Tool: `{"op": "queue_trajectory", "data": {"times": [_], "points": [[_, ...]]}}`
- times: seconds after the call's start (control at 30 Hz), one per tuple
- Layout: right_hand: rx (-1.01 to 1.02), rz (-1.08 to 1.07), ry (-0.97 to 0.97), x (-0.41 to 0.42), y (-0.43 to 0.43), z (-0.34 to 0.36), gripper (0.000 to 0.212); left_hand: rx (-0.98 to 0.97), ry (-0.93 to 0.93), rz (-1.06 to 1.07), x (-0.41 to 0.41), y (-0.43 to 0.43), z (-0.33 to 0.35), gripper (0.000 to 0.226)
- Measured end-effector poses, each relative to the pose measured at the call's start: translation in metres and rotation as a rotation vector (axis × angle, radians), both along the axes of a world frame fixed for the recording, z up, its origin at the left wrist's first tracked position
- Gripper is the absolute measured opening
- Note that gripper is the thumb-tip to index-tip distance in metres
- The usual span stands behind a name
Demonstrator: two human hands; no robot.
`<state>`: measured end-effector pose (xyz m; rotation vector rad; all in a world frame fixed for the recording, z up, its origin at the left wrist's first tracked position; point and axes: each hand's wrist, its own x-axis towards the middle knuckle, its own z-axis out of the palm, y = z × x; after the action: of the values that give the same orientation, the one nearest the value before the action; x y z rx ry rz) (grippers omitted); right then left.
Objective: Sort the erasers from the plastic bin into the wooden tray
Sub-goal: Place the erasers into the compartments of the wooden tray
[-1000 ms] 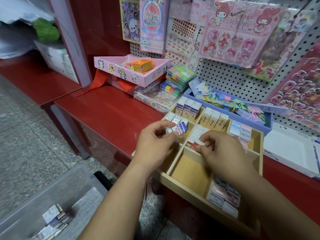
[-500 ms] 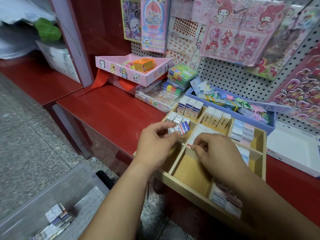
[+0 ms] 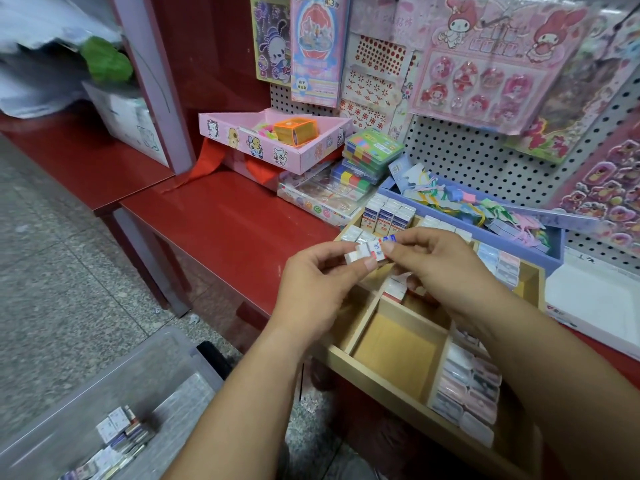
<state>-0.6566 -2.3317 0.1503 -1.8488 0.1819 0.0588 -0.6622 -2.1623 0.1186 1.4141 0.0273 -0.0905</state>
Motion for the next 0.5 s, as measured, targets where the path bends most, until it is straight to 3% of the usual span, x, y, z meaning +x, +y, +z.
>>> {"op": "queue_trajectory", "data": {"times": [0.1, 0.17, 0.3, 0.5], "points": [[0.100, -0.077, 0.006, 0.015, -0.006, -0.003, 0.012, 0.105, -0.034, 0.045, 0.003, 0.004, -0.003, 0.022], [0.022, -0.161, -0.077, 0.032, -0.012, -0.003, 0.009, 0.165, -0.044, 0.125, 0.006, 0.007, -0.009, 0.016], [-0.375, -0.156, -0.199, 0.070, -0.016, -0.006, 0.015, 0.159, -0.013, 0.209, 0.009, 0.009, -0.014, 0.012], [-0.918, -0.026, -0.195, 0.115, -0.003, -0.027, 0.021, 0.147, 0.017, 0.213, 0.012, 0.011, -0.017, 0.013]]}}
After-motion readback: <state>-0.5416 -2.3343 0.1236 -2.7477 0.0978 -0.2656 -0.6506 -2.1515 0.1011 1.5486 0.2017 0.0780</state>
